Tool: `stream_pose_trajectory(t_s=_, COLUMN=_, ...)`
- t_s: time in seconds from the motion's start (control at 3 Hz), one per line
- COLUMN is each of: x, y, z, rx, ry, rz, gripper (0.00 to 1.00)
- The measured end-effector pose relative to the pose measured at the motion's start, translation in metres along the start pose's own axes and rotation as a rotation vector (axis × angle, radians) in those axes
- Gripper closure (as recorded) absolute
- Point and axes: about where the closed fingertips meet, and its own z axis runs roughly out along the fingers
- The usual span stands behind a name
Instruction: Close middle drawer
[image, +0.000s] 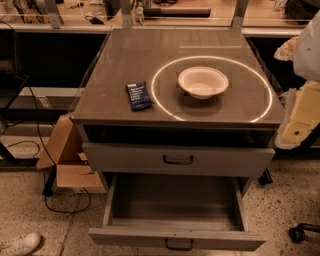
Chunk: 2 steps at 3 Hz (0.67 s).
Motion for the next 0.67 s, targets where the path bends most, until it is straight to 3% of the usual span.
stream_pose_trajectory(t_s=0.33, x=0.0000, y=0.0000, z=0.0000, rx=0.000, ry=0.000, rz=0.000, gripper=0.02)
stream_pose_trajectory(t_s=0.67, x=0.0000, y=0.0000, z=0.0000, rx=0.000, ry=0.000, rz=0.000, gripper=0.25)
